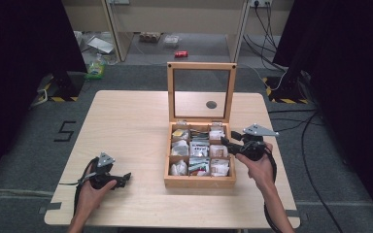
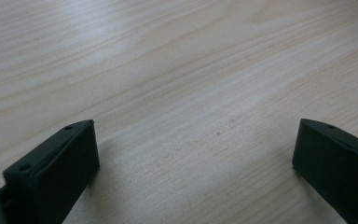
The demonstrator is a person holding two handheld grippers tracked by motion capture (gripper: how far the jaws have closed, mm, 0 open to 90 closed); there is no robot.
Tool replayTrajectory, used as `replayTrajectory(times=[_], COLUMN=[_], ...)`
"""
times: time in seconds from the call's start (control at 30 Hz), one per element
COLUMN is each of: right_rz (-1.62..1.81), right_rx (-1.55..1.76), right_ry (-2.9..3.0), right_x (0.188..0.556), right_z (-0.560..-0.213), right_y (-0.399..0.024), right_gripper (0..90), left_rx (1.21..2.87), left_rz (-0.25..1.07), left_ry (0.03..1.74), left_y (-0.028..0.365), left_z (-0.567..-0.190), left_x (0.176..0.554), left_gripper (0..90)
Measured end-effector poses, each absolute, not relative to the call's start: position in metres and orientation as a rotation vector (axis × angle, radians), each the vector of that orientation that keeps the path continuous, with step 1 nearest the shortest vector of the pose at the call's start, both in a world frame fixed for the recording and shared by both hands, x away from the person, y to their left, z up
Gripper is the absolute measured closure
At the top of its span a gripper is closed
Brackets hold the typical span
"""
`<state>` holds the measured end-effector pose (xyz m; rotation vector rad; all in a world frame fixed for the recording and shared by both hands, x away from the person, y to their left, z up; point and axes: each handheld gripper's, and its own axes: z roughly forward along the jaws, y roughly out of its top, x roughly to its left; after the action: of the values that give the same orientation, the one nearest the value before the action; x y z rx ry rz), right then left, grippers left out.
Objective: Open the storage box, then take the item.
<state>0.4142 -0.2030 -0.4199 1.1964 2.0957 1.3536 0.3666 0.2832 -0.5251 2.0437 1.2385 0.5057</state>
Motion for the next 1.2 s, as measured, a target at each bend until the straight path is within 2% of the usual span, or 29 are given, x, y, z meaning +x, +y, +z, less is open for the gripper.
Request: replayTrajectory(times=[0.67, 1.2], right_rz=[1.290, 1.277], right_rx=[1.197, 1.202], right_ry=[2.201, 2.227], right_x=[0.414, 0.418], right_z=[-0.441, -0.443], right_y=[-0.200, -0.196], right_gripper=[47.1, 46.1], left_rx=[2.040, 2.042], left_rz=[0.506, 0.505], left_ry=[1.239, 1.239], left_y=[0.283, 0.283], left_z=[-0.525, -0.525], left_x=[0.367, 0.367], left_gripper=[0.0, 0.0])
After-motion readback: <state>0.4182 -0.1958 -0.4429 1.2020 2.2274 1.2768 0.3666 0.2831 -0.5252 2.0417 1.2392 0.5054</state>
